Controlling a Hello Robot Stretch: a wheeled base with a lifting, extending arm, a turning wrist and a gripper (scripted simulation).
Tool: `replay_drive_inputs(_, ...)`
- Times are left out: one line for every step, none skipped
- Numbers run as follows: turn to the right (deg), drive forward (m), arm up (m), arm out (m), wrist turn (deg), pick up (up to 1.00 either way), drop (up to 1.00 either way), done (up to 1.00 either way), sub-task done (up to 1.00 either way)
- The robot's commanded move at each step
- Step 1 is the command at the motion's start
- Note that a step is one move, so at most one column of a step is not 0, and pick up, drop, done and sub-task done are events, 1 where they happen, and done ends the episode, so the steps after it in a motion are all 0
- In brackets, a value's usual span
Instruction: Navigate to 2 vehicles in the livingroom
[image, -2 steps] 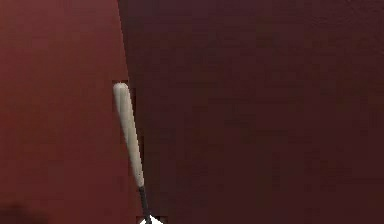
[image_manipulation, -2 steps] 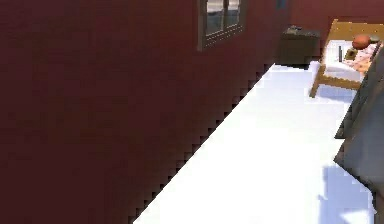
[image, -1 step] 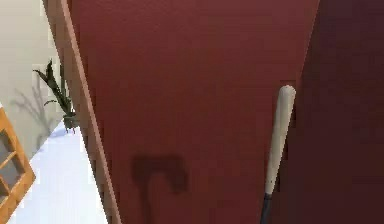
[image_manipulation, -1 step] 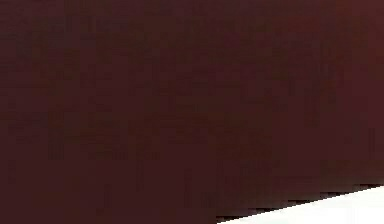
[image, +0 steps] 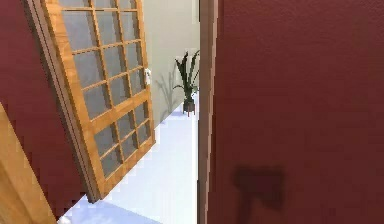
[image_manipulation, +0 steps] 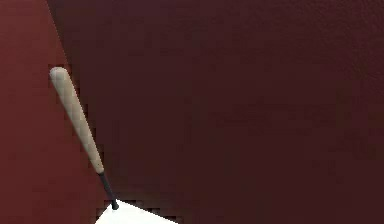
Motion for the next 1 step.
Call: replay_drive_inputs(0.0,0.35,0.0,0.0,0.0,0.0,0.0,0.0,0.0)
